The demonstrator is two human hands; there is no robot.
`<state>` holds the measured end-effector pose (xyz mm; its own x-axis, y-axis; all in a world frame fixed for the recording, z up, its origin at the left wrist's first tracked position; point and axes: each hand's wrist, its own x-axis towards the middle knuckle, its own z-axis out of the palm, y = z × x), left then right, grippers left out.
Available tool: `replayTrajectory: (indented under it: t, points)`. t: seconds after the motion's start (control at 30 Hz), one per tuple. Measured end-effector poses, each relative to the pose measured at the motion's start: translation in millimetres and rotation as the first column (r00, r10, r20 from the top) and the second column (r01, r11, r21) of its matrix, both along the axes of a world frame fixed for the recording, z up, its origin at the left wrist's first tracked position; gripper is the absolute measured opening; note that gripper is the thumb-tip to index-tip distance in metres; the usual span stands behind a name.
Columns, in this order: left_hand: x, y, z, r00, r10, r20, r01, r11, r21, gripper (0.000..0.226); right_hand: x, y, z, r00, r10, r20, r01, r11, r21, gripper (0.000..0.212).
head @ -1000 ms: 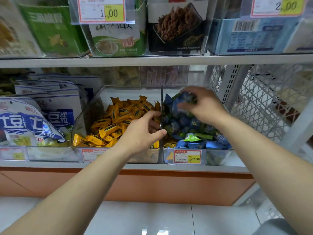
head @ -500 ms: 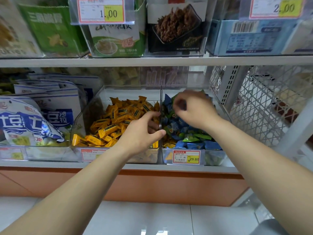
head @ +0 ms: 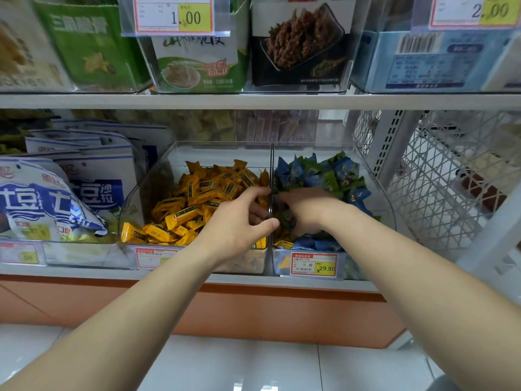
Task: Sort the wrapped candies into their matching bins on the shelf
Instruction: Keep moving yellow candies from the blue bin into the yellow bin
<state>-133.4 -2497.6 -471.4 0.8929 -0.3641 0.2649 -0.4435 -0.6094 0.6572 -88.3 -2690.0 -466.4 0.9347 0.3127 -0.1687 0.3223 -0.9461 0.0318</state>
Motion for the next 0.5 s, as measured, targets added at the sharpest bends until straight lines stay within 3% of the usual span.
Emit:
replayTrajectory:
  t: [0.07,0.13,0.23,0.37,0.5]
  points:
    - [0,1,0,1.000,-0.005,0.000,0.005,1.000,0.000,0.061,0,-3,1,1.000,0.007,0.006,-0.007,1.000,0.022,0.068]
    - [0,1,1,1.000,-0.012,-0.003,0.012,1.000,-0.002,0.061,0,-6,2,0.999,0.039,0.035,-0.041,0.998,0.040,0.044]
    - [1,2,1,1.000,-0.017,-0.005,0.017,1.000,-0.006,0.061,-3,-12,8,0.998,0.012,0.059,-0.024,0.978,0.207,0.032]
    - [2,3,-1,1.000,-0.020,-0.007,0.020,1.000,-0.010,0.060,-14,-29,27,0.984,-0.107,0.141,-0.005,0.778,0.628,0.037]
    - [3,2,-1,1.000,-0.018,-0.006,0.018,1.000,-0.015,0.060,-25,-58,49,0.931,-0.321,0.172,0.052,0.584,0.810,0.036]
